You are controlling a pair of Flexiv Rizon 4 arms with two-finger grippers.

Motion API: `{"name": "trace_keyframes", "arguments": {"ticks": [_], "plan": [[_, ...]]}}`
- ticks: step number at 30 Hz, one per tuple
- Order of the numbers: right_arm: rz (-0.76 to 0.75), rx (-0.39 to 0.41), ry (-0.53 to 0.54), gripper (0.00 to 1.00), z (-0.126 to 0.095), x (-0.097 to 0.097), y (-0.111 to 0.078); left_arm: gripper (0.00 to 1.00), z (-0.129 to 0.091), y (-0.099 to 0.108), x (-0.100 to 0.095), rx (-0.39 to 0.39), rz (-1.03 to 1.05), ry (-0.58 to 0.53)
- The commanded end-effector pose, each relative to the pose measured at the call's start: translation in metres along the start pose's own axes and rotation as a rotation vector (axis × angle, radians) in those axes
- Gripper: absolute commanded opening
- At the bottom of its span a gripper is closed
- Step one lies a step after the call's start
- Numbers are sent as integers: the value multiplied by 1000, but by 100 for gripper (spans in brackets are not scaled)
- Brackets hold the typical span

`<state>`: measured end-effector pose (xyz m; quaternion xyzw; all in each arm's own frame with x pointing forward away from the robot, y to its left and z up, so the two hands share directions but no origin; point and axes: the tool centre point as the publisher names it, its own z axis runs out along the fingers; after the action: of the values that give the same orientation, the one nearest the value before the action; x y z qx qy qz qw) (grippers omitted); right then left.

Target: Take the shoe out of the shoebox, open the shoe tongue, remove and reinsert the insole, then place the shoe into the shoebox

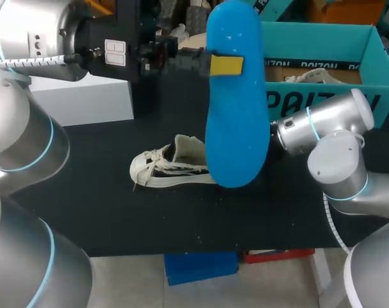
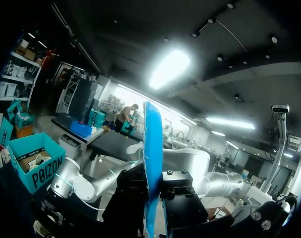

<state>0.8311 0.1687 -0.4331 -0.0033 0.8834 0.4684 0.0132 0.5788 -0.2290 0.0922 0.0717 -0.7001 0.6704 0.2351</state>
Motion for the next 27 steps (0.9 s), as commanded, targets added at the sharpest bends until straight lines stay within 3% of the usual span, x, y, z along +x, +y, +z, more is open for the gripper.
{"name": "trace_keyframes", "arguments": {"ticks": [1,11,16,21,27], "plan": [[14,38,-2,100,-5,-2,2,0,0,2,0,2,0,-3],[28,167,6,100,-32,-2,10,0,0,2,0,2,0,-3],[38,268,12,100,-50,2,20,0,0,2,0,2,0,-3],[10,491,-17,100,-70,1,28,0,0,2,0,2,0,-3],[-14,620,-16,100,-77,-1,33,0,0,2,0,2,0,-3]]}}
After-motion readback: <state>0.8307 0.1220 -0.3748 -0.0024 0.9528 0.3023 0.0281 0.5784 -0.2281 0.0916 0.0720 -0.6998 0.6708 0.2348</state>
